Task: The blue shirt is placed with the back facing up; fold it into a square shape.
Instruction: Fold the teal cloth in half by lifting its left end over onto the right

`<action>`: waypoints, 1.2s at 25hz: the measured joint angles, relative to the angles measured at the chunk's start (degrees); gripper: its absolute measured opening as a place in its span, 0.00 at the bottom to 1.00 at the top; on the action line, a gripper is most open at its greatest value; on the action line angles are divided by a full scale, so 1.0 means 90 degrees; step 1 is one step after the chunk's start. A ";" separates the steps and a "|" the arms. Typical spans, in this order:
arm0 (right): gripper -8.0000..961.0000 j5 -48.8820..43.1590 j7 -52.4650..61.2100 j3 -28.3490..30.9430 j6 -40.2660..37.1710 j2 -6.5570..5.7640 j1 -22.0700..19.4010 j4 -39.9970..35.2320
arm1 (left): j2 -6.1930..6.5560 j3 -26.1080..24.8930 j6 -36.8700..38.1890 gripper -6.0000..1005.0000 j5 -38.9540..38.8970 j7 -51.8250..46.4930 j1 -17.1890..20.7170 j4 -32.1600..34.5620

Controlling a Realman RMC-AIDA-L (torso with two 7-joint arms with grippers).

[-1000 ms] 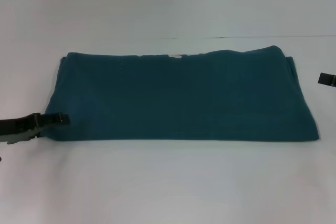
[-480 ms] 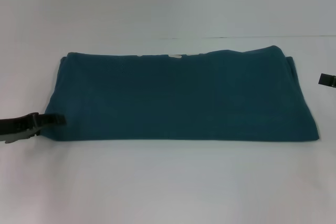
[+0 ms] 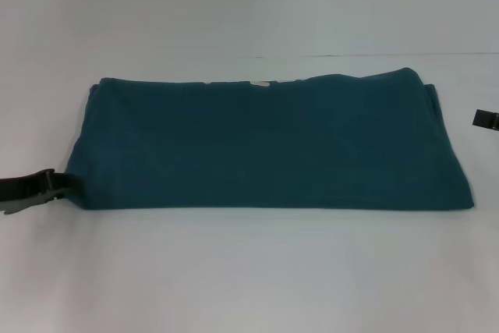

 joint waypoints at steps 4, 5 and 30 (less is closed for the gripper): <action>0.95 0.0000 0.0000 0.0000 -0.0013 0.0000 -0.0004 0.0000 | -0.0007 0.0062 -0.0124 0.36 0.0010 -0.0034 0.0011 -0.0005; 0.95 0.0000 0.0000 0.0000 -0.0016 0.0001 -0.0006 0.0000 | -0.0009 0.0070 -0.0132 0.33 0.0013 -0.0036 0.0011 -0.0008; 0.95 0.0171 -0.0170 -0.0034 0.0001 0.0310 0.0109 0.0089 | 0.0126 -0.0465 0.0212 0.01 0.0036 0.0466 0.0476 0.0357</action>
